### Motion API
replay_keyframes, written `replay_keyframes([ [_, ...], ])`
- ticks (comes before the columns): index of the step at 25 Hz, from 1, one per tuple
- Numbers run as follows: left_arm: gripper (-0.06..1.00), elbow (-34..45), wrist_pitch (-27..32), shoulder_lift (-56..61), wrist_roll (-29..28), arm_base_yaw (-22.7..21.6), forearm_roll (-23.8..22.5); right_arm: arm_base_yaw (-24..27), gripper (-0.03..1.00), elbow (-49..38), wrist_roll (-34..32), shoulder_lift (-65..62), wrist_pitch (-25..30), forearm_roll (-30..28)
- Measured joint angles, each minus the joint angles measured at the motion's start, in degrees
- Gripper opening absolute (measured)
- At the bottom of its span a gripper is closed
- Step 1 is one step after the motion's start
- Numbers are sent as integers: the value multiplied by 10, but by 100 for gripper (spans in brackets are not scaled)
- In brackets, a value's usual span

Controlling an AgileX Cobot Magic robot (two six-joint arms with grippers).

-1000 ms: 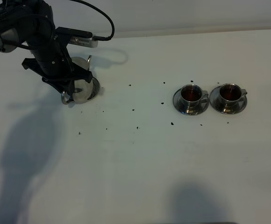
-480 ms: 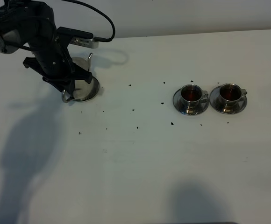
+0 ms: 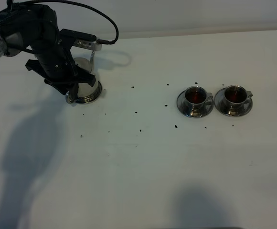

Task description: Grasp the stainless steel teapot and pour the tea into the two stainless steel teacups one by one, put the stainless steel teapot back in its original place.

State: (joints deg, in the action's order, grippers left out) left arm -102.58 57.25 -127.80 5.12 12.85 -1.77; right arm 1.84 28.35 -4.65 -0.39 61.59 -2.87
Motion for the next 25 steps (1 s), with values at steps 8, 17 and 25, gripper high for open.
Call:
replay_keyframes([
  [8, 50, 0, 20, 1, 0, 0, 7, 0, 29, 0, 1, 0, 0, 0],
  [17, 51, 0, 108, 49, -1, 0, 30, 0, 29, 0, 1, 0, 0, 0],
  [25, 49, 81, 108, 159, -8, 18, 70, 0, 29, 0, 0, 0, 0, 0],
])
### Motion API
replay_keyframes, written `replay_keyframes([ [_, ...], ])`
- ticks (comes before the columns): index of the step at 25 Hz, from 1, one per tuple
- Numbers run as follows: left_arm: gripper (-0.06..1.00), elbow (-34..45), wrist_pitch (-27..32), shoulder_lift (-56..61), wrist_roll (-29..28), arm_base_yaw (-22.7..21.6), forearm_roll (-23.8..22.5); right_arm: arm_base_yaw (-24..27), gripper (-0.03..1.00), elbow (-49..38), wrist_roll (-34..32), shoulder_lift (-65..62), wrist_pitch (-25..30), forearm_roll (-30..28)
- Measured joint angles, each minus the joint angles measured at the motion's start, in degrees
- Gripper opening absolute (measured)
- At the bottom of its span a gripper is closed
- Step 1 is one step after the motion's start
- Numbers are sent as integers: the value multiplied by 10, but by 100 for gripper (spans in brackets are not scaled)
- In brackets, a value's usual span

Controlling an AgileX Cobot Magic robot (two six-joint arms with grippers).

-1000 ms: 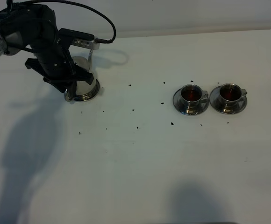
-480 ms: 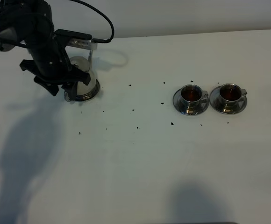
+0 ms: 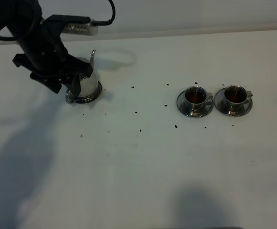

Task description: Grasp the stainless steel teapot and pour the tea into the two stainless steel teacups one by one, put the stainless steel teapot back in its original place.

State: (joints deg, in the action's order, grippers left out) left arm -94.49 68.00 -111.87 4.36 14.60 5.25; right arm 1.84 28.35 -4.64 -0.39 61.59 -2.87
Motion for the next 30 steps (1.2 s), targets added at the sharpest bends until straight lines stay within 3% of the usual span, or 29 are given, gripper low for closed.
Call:
replay_keyframes([
  [6, 48, 214, 1, 170, -7, 0, -1, 0, 29, 0, 0, 0, 0, 0],
  [10, 48, 377, 1, 299, -44, 0, -19, 0, 29, 0, 1, 0, 0, 0],
  [16, 48, 562, -39, 489, -61, 0, -26, 0, 29, 0, 0, 0, 0, 0],
  [22, 48, 640, -56, 662, -62, 0, -30, 0, 29, 0, 0, 0, 0, 0],
  [30, 48, 652, -75, 796, -52, 0, -40, 0, 29, 0, 0, 0, 0, 0],
])
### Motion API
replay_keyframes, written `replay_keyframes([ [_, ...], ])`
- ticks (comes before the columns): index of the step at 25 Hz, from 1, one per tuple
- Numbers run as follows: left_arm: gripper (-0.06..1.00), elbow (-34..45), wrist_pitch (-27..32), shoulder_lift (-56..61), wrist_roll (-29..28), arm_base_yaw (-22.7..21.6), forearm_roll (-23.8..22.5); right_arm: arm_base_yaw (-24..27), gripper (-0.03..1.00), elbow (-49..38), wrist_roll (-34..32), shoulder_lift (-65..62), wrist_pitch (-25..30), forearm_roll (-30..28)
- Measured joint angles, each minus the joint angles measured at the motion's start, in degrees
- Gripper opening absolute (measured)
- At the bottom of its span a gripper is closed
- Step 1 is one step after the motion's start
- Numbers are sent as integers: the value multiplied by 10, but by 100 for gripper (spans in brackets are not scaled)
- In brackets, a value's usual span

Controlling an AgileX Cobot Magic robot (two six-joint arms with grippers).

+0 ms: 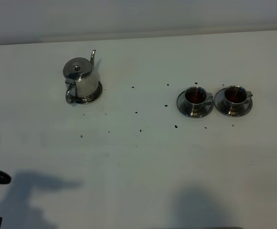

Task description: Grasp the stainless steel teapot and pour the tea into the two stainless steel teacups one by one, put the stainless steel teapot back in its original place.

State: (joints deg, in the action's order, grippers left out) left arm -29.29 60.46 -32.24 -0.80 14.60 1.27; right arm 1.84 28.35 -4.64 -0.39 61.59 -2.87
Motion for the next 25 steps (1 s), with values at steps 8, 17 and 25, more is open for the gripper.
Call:
replay_keyframes([
  [8, 48, 0, 1, 80, 2, 0, -1, 0, 29, 0, 1, 0, 0, 0],
  [17, 48, 0, 1, 210, 2, -8, -1, 0, 29, 0, 0, 0, 0, 0],
  [25, 48, 2, 2, 293, 2, -90, -2, 0, 29, 0, 0, 0, 0, 0],
])
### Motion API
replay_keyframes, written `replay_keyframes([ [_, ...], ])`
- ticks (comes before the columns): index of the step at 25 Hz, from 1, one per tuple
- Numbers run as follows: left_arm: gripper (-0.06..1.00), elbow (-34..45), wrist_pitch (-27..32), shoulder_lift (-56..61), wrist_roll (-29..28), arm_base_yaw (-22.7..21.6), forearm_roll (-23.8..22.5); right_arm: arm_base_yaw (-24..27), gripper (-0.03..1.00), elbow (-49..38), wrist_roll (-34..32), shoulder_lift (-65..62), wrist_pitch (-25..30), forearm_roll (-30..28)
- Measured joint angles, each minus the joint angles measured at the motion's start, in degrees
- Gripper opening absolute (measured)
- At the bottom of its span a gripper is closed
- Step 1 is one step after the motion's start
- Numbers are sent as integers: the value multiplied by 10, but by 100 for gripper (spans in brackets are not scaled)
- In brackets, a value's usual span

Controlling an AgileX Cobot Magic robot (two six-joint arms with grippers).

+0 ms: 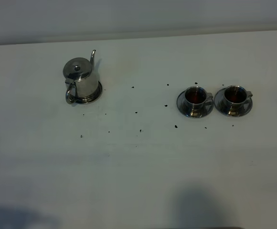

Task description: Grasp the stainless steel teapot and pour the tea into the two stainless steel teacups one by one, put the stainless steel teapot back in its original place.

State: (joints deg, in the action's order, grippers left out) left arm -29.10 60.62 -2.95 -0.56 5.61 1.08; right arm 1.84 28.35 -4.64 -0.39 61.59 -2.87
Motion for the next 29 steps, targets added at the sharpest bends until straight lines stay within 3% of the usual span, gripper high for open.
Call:
replay_keyframes([
  [5, 48, 0, 0, 30, 1, -30, 0, 0, 29, 0, 0, 0, 0, 0],
  [29, 48, 1, 0, 30, 1, -31, 0, 0, 29, 0, 0, 0, 0, 0],
])
